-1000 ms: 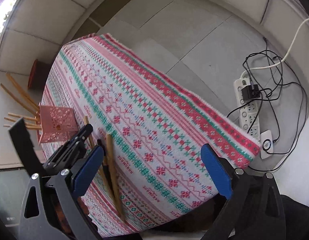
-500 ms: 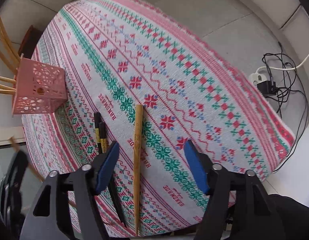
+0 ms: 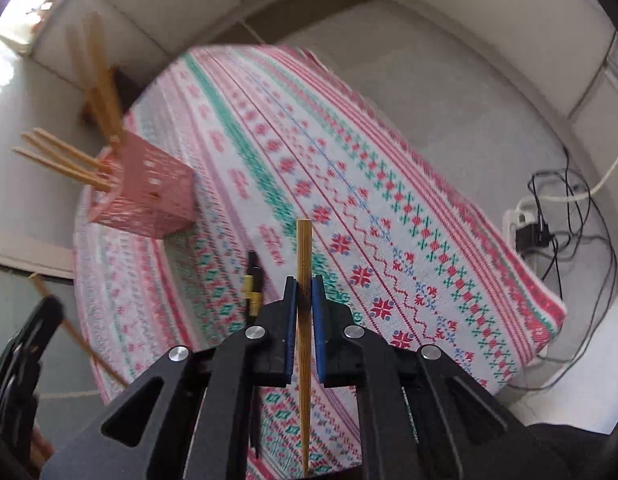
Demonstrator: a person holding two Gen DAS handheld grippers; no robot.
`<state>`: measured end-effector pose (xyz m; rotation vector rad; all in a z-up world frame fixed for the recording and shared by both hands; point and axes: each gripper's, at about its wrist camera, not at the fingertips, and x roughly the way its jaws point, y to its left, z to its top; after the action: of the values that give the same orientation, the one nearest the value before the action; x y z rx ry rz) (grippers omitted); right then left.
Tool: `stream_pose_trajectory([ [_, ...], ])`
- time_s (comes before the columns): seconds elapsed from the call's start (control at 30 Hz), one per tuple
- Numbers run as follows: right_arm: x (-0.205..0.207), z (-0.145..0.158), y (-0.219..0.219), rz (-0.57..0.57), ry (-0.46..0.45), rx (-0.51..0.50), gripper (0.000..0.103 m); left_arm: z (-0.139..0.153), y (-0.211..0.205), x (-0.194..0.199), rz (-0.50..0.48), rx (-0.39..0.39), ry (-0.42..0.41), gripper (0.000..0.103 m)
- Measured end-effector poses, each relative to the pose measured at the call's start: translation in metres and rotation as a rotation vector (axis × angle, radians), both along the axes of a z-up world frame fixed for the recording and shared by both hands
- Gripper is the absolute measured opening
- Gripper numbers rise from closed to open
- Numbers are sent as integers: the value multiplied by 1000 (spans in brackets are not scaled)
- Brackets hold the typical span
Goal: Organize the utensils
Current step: 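Lift the held chopsticks with both grippers and carry them over the basket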
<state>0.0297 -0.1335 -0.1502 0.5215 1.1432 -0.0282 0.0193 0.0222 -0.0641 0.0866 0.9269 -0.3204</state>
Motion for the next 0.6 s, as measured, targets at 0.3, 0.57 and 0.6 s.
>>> stream_pose_trajectory([
  [0.3, -51, 78, -10, 63, -232, 6, 8, 49, 29, -34, 52, -87, -96, 6],
  [0.57, -35, 165, -21, 39, -390, -9, 8, 124, 35, -25, 102, -155, -261, 6],
  [0.6, -31, 174, -23, 35, -410, -12, 8, 130, 35, -21, 114, -159, -282, 6],
])
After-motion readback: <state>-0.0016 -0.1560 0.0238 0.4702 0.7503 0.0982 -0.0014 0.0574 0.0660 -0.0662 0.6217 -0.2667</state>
